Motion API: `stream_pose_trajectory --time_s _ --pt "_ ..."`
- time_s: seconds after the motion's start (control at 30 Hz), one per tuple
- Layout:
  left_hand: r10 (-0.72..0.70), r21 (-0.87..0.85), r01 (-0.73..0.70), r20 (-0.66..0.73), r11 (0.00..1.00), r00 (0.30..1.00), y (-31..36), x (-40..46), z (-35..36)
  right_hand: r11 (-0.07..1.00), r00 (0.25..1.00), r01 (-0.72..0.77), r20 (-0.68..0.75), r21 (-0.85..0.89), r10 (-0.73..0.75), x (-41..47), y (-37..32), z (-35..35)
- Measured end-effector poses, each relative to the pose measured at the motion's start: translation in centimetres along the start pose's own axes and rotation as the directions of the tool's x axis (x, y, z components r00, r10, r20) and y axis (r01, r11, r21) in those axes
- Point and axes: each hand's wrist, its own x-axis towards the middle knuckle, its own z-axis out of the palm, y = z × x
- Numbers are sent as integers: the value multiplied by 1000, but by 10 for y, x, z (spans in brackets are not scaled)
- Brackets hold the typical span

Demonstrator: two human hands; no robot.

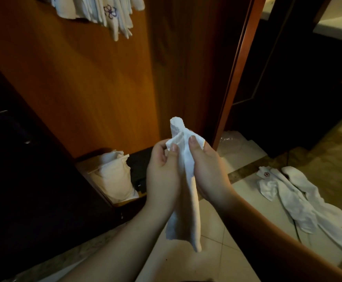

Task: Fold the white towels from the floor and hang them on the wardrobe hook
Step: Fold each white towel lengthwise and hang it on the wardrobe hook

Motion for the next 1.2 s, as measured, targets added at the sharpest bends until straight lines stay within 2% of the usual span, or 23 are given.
stream_pose_trajectory --time_s 0.1,0.33,0.5,0.7,0.73,0.9,1.0,1.07,1.17,1.2 --pt "-8 3 8 33 1000 999 1 -2 -3 1000 1000 2 -10 7 -2 -1 -1 -3" --pt "28 -28 -28 -3 999 1000 8 -6 -6 999 998 26 -63 39 -24 -1 -6 -4" --pt "27 -33 -25 61 999 998 14 -10 -5 998 996 52 69 41 -55 -10 -7 4" --pt "-52 -41 61 199 997 979 25 -8 -13 979 971 -14 237 204 -35 -5 1 -6" --pt "-68 -48 80 214 996 975 27 -6 -15 983 963 0 266 185 -50 -3 1 -9" --pt "-93 -58 118 315 991 944 34 3 -24 980 905 123 423 -159 -45 2 -3 -20" --pt "-96 -17 115 432 993 897 40 4 -25 929 938 220 327 -296 -118 1 -7 -19" --pt "-69 41 56 503 998 861 45 1 -23 908 959 237 234 -346 -161 -1 -4 -19" --pt "-33 152 -58 537 987 843 48 -2 -18 876 977 146 208 -460 -54 -1 5 -26" --pt "-33 207 -95 541 974 840 48 -1 -17 872 981 141 186 -468 -59 0 4 -26"
